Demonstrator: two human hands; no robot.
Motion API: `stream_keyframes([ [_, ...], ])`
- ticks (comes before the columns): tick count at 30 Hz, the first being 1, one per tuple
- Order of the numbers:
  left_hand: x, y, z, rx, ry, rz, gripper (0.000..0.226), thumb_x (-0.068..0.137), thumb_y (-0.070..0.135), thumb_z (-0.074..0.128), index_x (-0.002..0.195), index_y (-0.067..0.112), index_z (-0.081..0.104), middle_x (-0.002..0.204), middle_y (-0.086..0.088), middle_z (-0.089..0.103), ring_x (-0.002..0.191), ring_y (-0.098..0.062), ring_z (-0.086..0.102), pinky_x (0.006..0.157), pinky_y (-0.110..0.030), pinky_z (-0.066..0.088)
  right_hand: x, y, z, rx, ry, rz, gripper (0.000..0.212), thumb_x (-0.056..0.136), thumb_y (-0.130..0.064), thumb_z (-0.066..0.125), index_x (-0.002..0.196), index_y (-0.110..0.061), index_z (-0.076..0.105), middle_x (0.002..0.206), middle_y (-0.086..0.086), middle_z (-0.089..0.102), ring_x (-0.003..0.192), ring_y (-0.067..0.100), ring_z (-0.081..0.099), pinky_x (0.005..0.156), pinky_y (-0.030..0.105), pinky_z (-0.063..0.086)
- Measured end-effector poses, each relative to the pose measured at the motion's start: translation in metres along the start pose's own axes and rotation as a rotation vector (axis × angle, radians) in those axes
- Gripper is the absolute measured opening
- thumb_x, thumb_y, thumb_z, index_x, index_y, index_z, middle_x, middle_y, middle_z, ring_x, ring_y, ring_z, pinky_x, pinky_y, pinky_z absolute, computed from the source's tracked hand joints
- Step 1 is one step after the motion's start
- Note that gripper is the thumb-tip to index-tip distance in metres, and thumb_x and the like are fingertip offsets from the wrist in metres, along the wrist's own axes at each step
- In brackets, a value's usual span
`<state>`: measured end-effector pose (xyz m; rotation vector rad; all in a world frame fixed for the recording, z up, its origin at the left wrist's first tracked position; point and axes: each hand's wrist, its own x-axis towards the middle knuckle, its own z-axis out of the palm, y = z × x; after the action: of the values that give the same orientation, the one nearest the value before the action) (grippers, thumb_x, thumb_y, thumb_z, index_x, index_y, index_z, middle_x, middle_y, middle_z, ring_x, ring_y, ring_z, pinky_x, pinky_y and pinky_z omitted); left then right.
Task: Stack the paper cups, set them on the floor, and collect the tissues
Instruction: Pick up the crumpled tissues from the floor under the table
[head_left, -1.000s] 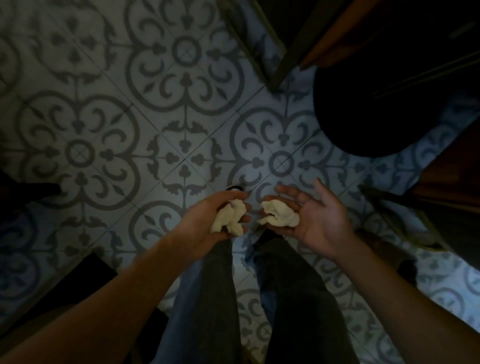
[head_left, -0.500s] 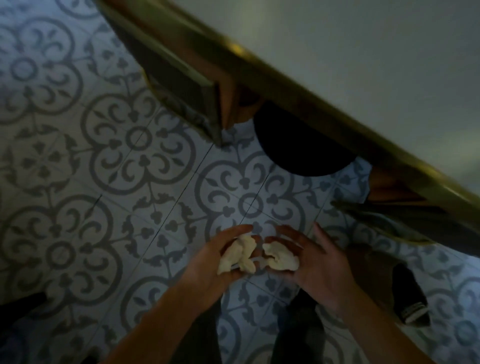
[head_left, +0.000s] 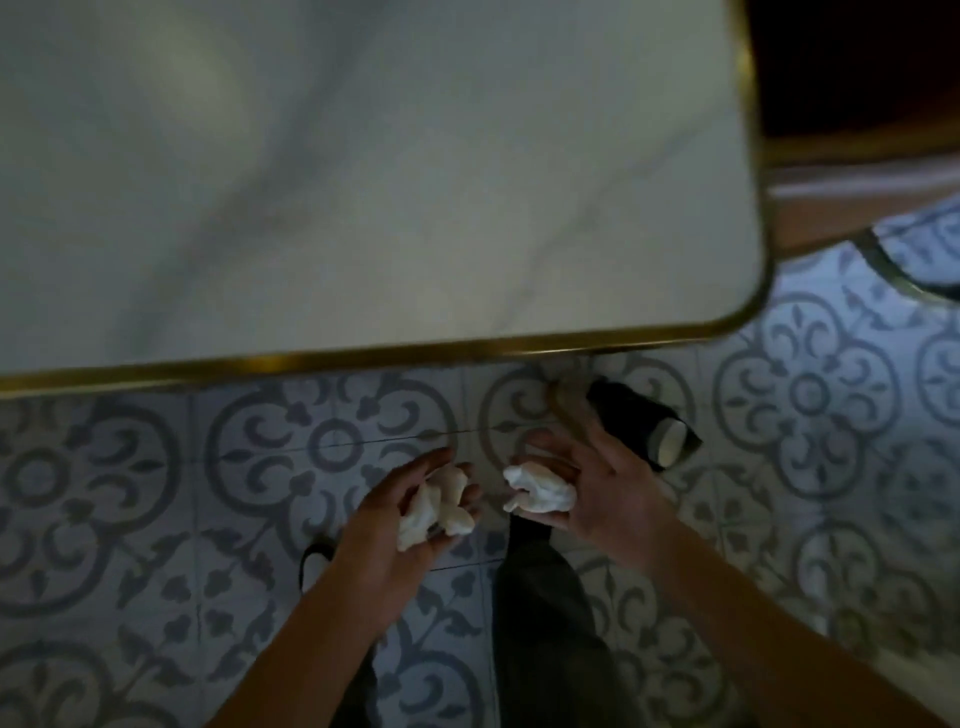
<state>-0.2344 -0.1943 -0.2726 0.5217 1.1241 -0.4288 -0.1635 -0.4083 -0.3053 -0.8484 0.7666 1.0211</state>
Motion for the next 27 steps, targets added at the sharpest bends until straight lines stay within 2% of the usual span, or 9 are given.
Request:
stream_keyframes([
  [4, 0.025, -0.025, 0.060, 0.205, -0.033, -0.007, 0.042, 0.079, 0.028, 0.065, 0.116, 0.010, 0.067, 0.112, -0.013, 0.071, 0.104, -0.029, 0.067, 0.091, -0.047, 0.053, -0.011, -0.028, -0.054, 0.093, 0.173, -0.020, 0.058, 0.092, -0.050, 0.044, 0.125, -0.003, 0.054, 0.121, 0.019, 0.062, 0.114, 0.040, 0.057, 0.082, 0.050, 0.055],
  [6, 0.037, -0.038, 0.090, 0.376, -0.079, 0.021, 0.037, 0.083, 0.029, 0.065, 0.115, 0.009, 0.067, 0.116, -0.014, 0.071, 0.109, -0.029, 0.067, 0.094, -0.048, 0.054, -0.014, -0.040, -0.080, 0.137, 0.222, -0.047, 0.055, 0.093, -0.049, 0.044, 0.122, -0.004, 0.056, 0.119, 0.018, 0.063, 0.110, 0.038, 0.060, 0.079, 0.048, 0.056],
  [10, 0.073, -0.067, 0.132, 0.481, -0.067, -0.030, 0.035, 0.085, 0.030, 0.064, 0.113, 0.008, 0.067, 0.118, -0.017, 0.069, 0.110, -0.029, 0.066, 0.098, -0.050, 0.050, -0.012, -0.056, -0.136, 0.223, 0.321, -0.084, 0.051, 0.095, -0.046, 0.042, 0.123, -0.005, 0.056, 0.117, 0.016, 0.062, 0.105, 0.034, 0.061, 0.070, 0.043, 0.058],
  [14, 0.116, -0.098, 0.160, 0.553, -0.091, -0.073, 0.033, 0.085, 0.031, 0.064, 0.109, 0.009, 0.067, 0.105, -0.009, 0.073, 0.099, -0.024, 0.070, 0.091, -0.042, 0.055, -0.007, -0.057, -0.194, 0.284, 0.382, -0.142, 0.057, 0.089, -0.049, 0.050, 0.126, -0.006, 0.055, 0.128, 0.023, 0.058, 0.114, 0.038, 0.059, 0.086, 0.049, 0.054],
  [16, 0.140, -0.116, 0.172, 0.572, -0.086, -0.101, 0.025, 0.086, 0.029, 0.062, 0.102, 0.010, 0.068, 0.095, -0.007, 0.075, 0.089, -0.021, 0.071, 0.084, -0.039, 0.056, -0.001, -0.056, -0.221, 0.329, 0.430, -0.177, 0.051, 0.092, -0.046, 0.046, 0.121, -0.005, 0.056, 0.127, 0.022, 0.058, 0.111, 0.037, 0.059, 0.089, 0.052, 0.052],
  [19, 0.171, -0.143, 0.190, 0.636, -0.074, -0.107, 0.024, 0.085, 0.033, 0.064, 0.097, 0.013, 0.068, 0.088, -0.002, 0.076, 0.085, -0.019, 0.071, 0.085, -0.040, 0.055, 0.011, -0.057, -0.254, 0.374, 0.497, -0.201, 0.047, 0.095, -0.044, 0.042, 0.116, -0.005, 0.058, 0.124, 0.021, 0.060, 0.110, 0.036, 0.060, 0.094, 0.054, 0.050],
  [21, 0.188, -0.161, 0.202, 0.624, -0.053, -0.138, 0.022, 0.087, 0.030, 0.061, 0.099, 0.013, 0.066, 0.090, -0.004, 0.073, 0.085, -0.020, 0.069, 0.085, -0.040, 0.052, 0.021, -0.057, -0.273, 0.368, 0.507, -0.194, 0.050, 0.096, -0.045, 0.040, 0.121, -0.004, 0.055, 0.117, 0.018, 0.062, 0.101, 0.033, 0.063, 0.088, 0.048, 0.053],
  [23, 0.203, -0.177, 0.214, 0.558, -0.017, -0.186, 0.024, 0.092, 0.027, 0.054, 0.109, 0.014, 0.064, 0.100, -0.006, 0.070, 0.092, -0.022, 0.066, 0.088, -0.039, 0.048, 0.032, -0.058, -0.288, 0.358, 0.500, -0.185, 0.049, 0.097, -0.045, 0.039, 0.121, -0.005, 0.055, 0.112, 0.015, 0.063, 0.093, 0.030, 0.064, 0.093, 0.050, 0.049],
  [27, 0.230, -0.205, 0.228, 0.536, 0.000, -0.220, 0.039, 0.097, 0.031, 0.044, 0.128, 0.011, 0.056, 0.122, -0.015, 0.062, 0.107, -0.028, 0.061, 0.081, -0.040, 0.052, 0.051, -0.064, -0.312, 0.357, 0.495, -0.200, 0.044, 0.096, -0.046, 0.040, 0.112, -0.009, 0.058, 0.112, 0.013, 0.062, 0.103, 0.030, 0.062, 0.099, 0.052, 0.048],
])
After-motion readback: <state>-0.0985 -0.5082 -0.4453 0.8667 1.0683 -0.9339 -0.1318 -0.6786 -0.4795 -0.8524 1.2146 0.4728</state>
